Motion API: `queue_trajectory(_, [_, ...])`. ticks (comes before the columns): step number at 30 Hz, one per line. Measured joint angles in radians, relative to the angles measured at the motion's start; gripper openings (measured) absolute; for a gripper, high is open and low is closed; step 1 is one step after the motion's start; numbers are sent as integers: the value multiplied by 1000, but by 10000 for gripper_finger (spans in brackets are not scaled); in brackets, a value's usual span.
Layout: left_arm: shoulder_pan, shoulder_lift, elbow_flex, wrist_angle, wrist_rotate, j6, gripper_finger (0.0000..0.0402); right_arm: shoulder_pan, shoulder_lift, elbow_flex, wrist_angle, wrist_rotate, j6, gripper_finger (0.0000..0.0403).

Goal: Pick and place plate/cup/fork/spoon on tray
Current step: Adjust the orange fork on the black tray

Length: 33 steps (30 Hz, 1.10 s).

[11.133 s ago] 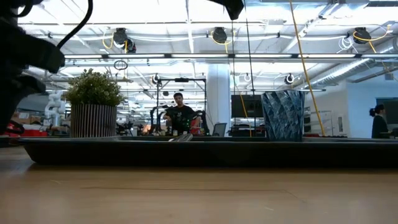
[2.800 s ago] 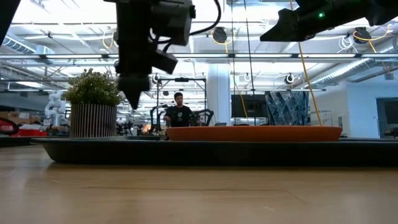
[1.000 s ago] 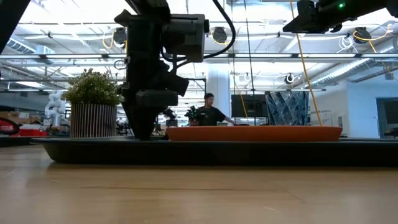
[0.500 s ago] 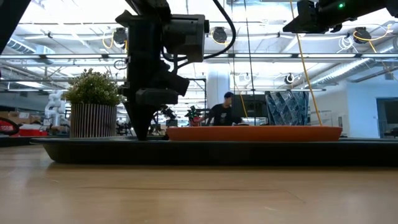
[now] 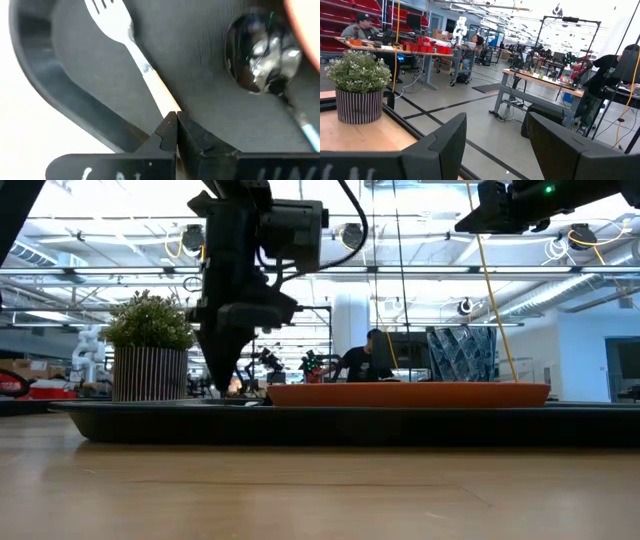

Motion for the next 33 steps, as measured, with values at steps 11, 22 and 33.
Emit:
queue_trajectory(11, [5,-11,0,15,5,-116,95,0,0,0,-13,0,-3,201])
queue_trajectory(22, [29,-5,-5,21,-26,-129,192,0,0,0,-13,0,0,201])
queue_trajectory(33, [68,-9,-145,172,48,-140,168,0,0,0,-19,0,7,201])
